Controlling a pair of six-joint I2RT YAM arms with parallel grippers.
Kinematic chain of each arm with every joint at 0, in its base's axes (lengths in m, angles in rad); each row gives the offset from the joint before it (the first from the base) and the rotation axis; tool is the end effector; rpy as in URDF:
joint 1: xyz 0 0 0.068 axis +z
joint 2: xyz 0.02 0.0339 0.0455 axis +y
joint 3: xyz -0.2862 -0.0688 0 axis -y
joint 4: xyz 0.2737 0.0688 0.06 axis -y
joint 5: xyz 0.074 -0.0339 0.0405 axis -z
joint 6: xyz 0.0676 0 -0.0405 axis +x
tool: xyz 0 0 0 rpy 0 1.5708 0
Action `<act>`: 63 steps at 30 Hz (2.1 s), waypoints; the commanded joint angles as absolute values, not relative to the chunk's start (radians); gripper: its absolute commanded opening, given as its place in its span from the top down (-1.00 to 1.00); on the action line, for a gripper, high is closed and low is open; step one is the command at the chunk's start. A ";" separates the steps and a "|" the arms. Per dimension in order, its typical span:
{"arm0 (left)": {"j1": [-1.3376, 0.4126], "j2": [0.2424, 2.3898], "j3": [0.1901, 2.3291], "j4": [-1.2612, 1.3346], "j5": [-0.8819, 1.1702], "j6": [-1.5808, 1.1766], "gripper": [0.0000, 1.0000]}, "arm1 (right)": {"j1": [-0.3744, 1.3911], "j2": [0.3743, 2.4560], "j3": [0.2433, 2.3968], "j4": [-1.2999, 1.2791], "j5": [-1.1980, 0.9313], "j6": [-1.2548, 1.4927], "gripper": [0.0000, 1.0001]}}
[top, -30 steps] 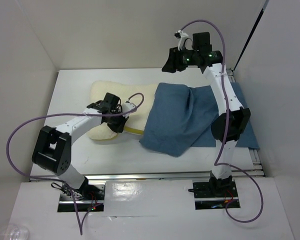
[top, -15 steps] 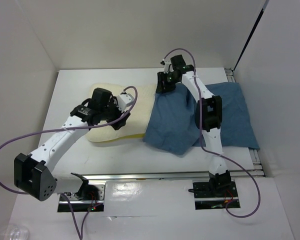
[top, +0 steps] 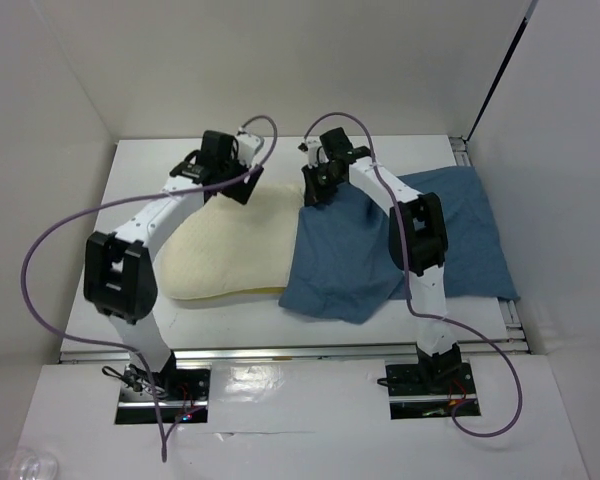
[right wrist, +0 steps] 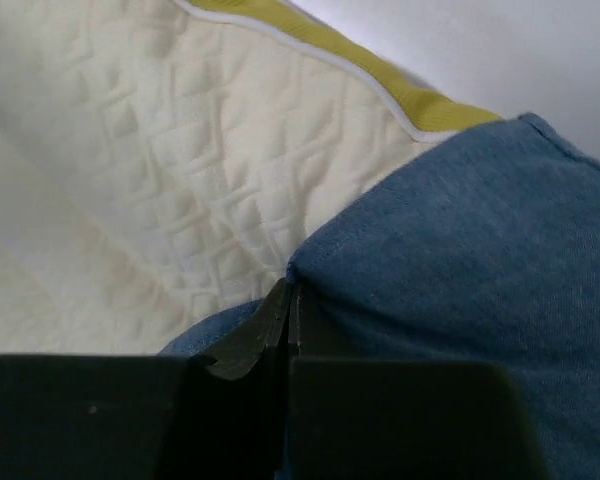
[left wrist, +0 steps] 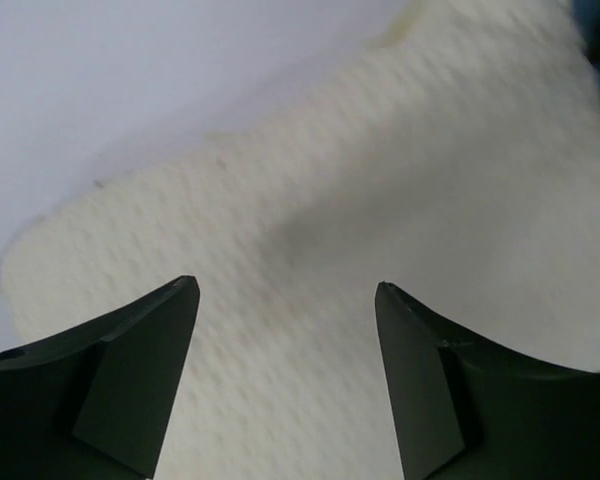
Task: Put the pillow into the pillowcase
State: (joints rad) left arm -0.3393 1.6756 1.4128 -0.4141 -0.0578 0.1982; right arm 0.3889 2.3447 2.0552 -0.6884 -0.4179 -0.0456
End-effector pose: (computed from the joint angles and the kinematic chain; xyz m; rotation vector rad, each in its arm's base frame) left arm 0.4163 -0.1428 0.2963 0.5664 2.1738 -0.0111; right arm 0.5220 0.2435 0.1849 -0.7110 2.4548 0.6659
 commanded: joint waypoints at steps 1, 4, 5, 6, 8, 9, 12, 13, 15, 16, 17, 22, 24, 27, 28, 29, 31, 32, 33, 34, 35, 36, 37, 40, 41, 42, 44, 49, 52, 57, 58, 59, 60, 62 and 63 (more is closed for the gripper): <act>-0.243 1.823 1.615 -0.412 0.007 0.107 -0.71 | 0.445 2.201 1.924 -0.770 -0.442 -0.107 1.00; -0.201 1.934 1.795 -0.486 0.177 0.118 -0.81 | 0.445 2.158 1.867 -0.758 -0.431 -0.117 1.00; -0.201 2.013 1.843 -0.570 0.228 0.138 -0.81 | 0.445 2.146 1.853 -0.749 -0.419 -0.126 1.00; -0.187 2.054 1.891 -0.618 0.280 0.185 -0.83 | 0.445 2.146 1.853 -0.749 -0.419 -0.126 1.00; -0.158 2.135 2.041 -0.739 0.439 0.256 -0.83 | 0.445 2.146 1.865 -0.749 -0.410 -0.126 1.00; -0.146 2.185 2.071 -0.797 0.478 0.282 -0.87 | 0.445 2.146 1.865 -0.749 -0.410 -0.126 1.00; -0.081 2.252 2.181 -0.915 0.670 0.395 -0.90 | 0.445 2.166 1.887 -0.749 -0.400 -0.135 1.00; -0.069 2.310 2.259 -1.027 0.704 0.435 -0.93 | 0.445 2.166 1.896 -0.749 -0.400 -0.135 1.00; -0.069 2.374 2.337 -1.151 0.735 0.562 -0.93 | 0.445 2.175 1.908 -0.749 -0.391 -0.135 1.00; -0.069 2.417 2.359 -1.233 0.735 0.593 -0.93 | 0.445 2.186 1.917 -0.749 -0.391 -0.135 1.00; -0.069 2.418 2.347 -1.247 0.735 0.615 -0.95 | 0.454 2.186 1.917 -0.749 -0.391 -0.135 1.00; -0.058 2.382 2.171 -1.220 0.761 0.707 -0.95 | 0.454 2.206 1.939 -0.758 -0.391 -0.144 1.00; -0.058 2.420 2.183 -1.290 0.790 0.738 -0.95 | 0.463 2.215 1.950 -0.758 -0.391 -0.144 1.00; -0.058 2.474 2.232 -1.364 0.810 0.784 -0.95 | 0.463 2.229 1.971 -0.767 -0.381 -0.144 1.00; -0.058 2.474 2.211 -1.364 0.810 0.804 -0.93 | 0.463 2.229 1.983 -0.767 -0.380 -0.144 1.00; -0.058 2.474 2.179 -1.364 0.810 0.819 -0.83 | 0.463 2.241 1.994 -0.767 -0.380 -0.144 1.00; -0.058 2.465 2.157 -1.364 0.810 0.830 -0.55 | 0.463 2.250 2.003 -0.778 -0.380 -0.144 1.00; -0.058 2.465 2.148 -1.364 0.821 0.839 -0.21 | 0.463 2.250 2.003 -0.778 -0.380 -0.144 1.00; -0.058 2.453 2.128 -1.364 0.821 0.839 0.16 | 0.463 2.250 2.003 -0.778 -0.380 -0.144 1.00; -0.069 2.453 2.128 -1.364 0.821 0.851 0.69 | 0.463 2.250 2.003 -0.778 -0.380 -0.144 1.00; -0.069 2.439 2.117 -1.364 0.821 0.851 1.00 | 0.463 2.261 2.003 -0.778 -0.380 -0.144 1.00; -0.069 2.421 2.105 -1.352 0.821 0.841 1.00 | 0.463 2.261 2.016 -0.778 -0.380 -0.144 1.00; -0.069 2.405 2.094 -1.335 0.821 0.822 1.00 | 0.463 2.261 2.016 -0.778 -0.380 -0.144 1.00; -0.060 2.288 2.017 -1.194 0.807 0.723 1.00 | 0.463 2.261 2.054 -0.778 -0.368 -0.132 0.85; -0.060 2.249 1.991 -1.142 0.787 0.691 1.00 | 0.454 2.261 2.063 -0.778 -0.368 -0.109 0.75; -0.060 2.206 1.936 -1.079 0.758 0.654 1.00 | 0.445 2.247 2.080 -0.778 -0.380 -0.098 0.65; -0.060 2.079 1.855 -0.915 0.671 0.589 1.00 | 0.407 2.217 2.101 -0.758 -0.426 -0.071 0.42; -0.060 1.879 1.779 -0.671 0.454 0.491 1.00 | 0.305 2.181 2.259 -0.713 -0.601 0.011 0.13; -0.084 1.766 1.731 -0.543 0.345 0.465 1.00 | 0.270 2.192 2.373 -0.725 -0.640 0.048 0.05; -0.191 1.567 1.585 -0.371 0.209 0.560 1.00 | 0.270 2.155 2.378 -0.703 -0.640 0.097 0.00; -0.210 1.543 1.562 -0.353 0.171 0.572 1.00 | 0.270 2.155 2.378 -0.703 -0.649 0.097 -0.03; -0.227 1.522 1.540 -0.338 0.157 0.598 1.00 | 0.270 2.146 2.369 -0.703 -0.649 0.106 -0.03; -0.267 1.503 1.504 -0.337 0.144 0.616 1.00 | 0.270 2.146 2.368 -0.703 -0.649 0.121 -0.03; -0.304 1.444 1.456 -0.289 0.092 0.652 1.00 | 0.270 2.146 2.368 -0.693 -0.669 0.130 -0.06; -0.320 1.427 1.434 -0.272 0.077 0.664 1.00 | 0.291 2.146 2.379 -0.693 -0.669 0.130 -0.06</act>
